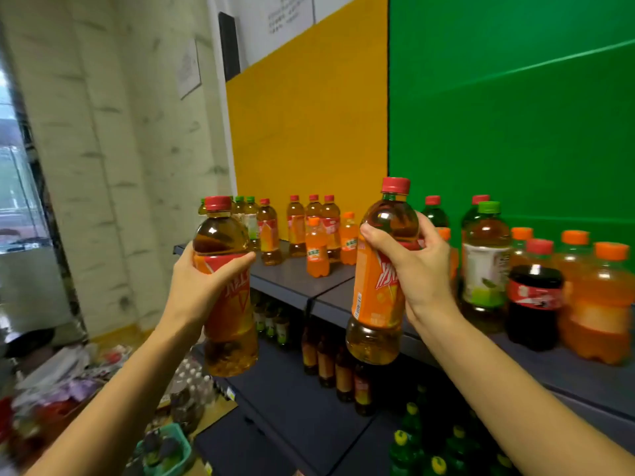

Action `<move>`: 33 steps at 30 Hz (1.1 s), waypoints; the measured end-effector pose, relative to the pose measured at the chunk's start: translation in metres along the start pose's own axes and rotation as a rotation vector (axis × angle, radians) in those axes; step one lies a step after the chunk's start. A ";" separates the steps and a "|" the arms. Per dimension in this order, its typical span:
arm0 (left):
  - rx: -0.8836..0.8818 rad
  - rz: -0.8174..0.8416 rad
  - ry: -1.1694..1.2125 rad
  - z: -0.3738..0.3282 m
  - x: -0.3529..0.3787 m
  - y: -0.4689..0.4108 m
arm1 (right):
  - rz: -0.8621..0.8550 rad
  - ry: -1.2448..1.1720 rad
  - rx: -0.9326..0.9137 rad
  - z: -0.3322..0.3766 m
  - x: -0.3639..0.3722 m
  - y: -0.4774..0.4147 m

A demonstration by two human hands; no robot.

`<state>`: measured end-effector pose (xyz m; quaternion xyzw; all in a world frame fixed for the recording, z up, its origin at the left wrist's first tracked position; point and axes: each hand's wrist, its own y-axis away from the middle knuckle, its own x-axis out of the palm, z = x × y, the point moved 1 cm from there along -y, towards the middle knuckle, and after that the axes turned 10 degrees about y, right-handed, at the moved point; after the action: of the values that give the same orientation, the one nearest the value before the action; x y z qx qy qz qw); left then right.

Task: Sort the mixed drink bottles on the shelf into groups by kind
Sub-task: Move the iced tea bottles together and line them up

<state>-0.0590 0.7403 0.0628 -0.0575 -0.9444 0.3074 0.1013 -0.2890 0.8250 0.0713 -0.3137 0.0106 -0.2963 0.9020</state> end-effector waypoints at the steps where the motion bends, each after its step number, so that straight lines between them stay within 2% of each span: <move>1: 0.001 0.003 -0.011 0.005 -0.012 -0.006 | -0.009 0.012 0.001 -0.007 0.012 -0.002; 7: 0.006 0.013 -0.028 0.031 -0.060 -0.043 | -0.041 0.104 0.029 -0.041 0.070 -0.021; 16: 0.002 -0.001 0.023 0.096 -0.086 -0.115 | -0.045 0.204 0.033 -0.109 0.140 -0.070; 25: 0.020 0.093 0.015 0.174 -0.087 -0.229 | -0.090 0.325 -0.051 -0.181 0.213 -0.151; 33: -0.002 0.202 0.022 0.237 -0.066 -0.295 | -0.144 0.494 -0.082 -0.226 0.254 -0.193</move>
<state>-0.0622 0.3570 0.0397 -0.1561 -0.9329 0.3146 0.0799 -0.2276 0.4399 0.0430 -0.2679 0.2203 -0.4267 0.8352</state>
